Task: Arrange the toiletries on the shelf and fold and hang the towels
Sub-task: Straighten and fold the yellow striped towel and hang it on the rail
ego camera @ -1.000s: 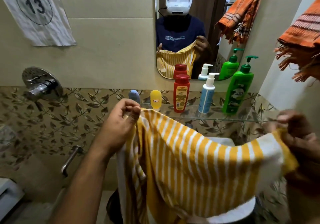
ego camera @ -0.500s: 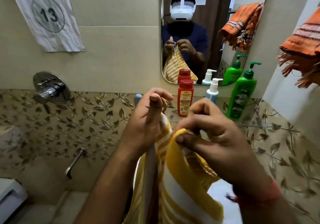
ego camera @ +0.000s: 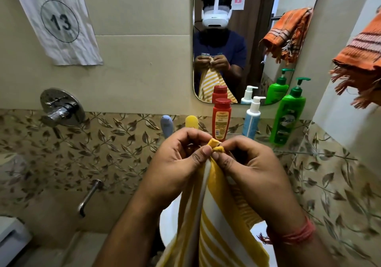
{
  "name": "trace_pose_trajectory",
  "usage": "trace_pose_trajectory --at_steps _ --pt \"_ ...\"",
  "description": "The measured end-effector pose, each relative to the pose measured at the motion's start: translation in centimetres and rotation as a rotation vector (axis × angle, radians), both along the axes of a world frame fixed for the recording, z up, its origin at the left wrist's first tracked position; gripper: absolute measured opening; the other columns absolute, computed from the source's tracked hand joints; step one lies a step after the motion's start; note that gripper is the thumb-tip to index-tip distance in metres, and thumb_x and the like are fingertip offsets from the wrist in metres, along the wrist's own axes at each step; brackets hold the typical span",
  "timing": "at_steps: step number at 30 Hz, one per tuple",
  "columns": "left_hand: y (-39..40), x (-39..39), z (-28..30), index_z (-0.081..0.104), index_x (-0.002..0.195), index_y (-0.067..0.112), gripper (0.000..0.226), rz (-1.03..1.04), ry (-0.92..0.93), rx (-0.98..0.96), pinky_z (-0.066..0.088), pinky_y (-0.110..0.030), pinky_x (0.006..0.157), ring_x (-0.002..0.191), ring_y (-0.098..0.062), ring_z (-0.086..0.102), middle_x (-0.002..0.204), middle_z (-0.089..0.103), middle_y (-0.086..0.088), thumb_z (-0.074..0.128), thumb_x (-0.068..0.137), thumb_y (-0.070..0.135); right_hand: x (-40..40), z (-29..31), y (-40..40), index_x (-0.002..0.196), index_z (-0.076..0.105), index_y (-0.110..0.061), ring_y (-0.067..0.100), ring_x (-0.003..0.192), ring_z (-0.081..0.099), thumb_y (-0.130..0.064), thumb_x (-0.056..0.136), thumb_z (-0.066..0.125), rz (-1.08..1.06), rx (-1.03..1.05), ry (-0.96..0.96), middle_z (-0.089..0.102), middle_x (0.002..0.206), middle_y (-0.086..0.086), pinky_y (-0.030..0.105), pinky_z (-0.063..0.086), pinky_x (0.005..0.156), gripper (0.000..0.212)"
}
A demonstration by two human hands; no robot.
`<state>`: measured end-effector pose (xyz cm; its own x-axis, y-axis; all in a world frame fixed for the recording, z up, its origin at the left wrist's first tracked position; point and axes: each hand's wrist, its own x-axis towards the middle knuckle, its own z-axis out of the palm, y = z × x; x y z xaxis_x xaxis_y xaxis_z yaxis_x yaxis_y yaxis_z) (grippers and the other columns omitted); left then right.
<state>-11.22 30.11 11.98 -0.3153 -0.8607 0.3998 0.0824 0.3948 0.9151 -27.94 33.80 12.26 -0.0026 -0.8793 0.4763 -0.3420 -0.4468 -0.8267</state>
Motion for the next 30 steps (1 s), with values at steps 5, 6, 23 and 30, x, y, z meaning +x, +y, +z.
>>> trace_pose_trajectory --at_steps 5,6,23,30 --pt "0.1 -0.3 -0.4 0.071 0.101 0.017 0.013 0.109 0.013 0.008 0.055 -0.021 0.080 0.097 -0.010 0.070 0.096 0.074 0.004 0.064 0.090 0.015 0.5 -0.1 0.1 0.084 0.072 -0.023 0.007 0.089 0.059 -0.023 0.084 0.074 -0.126 -0.123 0.123 0.059 0.090 -0.011 0.020 0.049 0.072 0.003" --pt "0.3 -0.4 -0.4 0.071 0.100 0.018 0.013 0.118 0.009 0.002 0.055 -0.021 0.079 0.096 -0.009 0.070 0.095 0.075 0.005 0.063 0.092 0.011 0.6 -0.1 0.3 0.084 0.071 -0.022 0.007 0.088 0.059 -0.022 0.085 0.075 -0.138 -0.158 0.150 0.059 0.089 -0.011 0.016 0.047 0.071 0.003" --pt "0.1 -1.6 -1.3 0.070 0.096 0.016 0.020 0.120 0.076 -0.006 0.059 -0.027 0.077 0.096 -0.017 0.072 0.096 0.074 -0.003 0.064 0.091 -0.002 0.3 0.0 0.1 0.084 0.065 -0.025 0.007 0.074 0.063 -0.025 0.086 0.072 -0.181 -0.111 0.122 0.065 0.075 -0.009 0.016 0.048 0.058 0.008" --pt "-0.1 -1.9 -1.5 0.072 0.092 0.019 0.021 0.112 0.075 0.019 0.057 -0.020 0.075 0.092 -0.009 0.072 0.091 0.076 0.006 0.064 0.090 -0.001 -0.9 0.5 -0.5 0.080 0.059 -0.028 0.005 0.070 0.059 -0.031 0.082 0.076 -0.190 -0.001 0.279 0.061 0.069 -0.007 0.018 0.047 0.055 0.018"
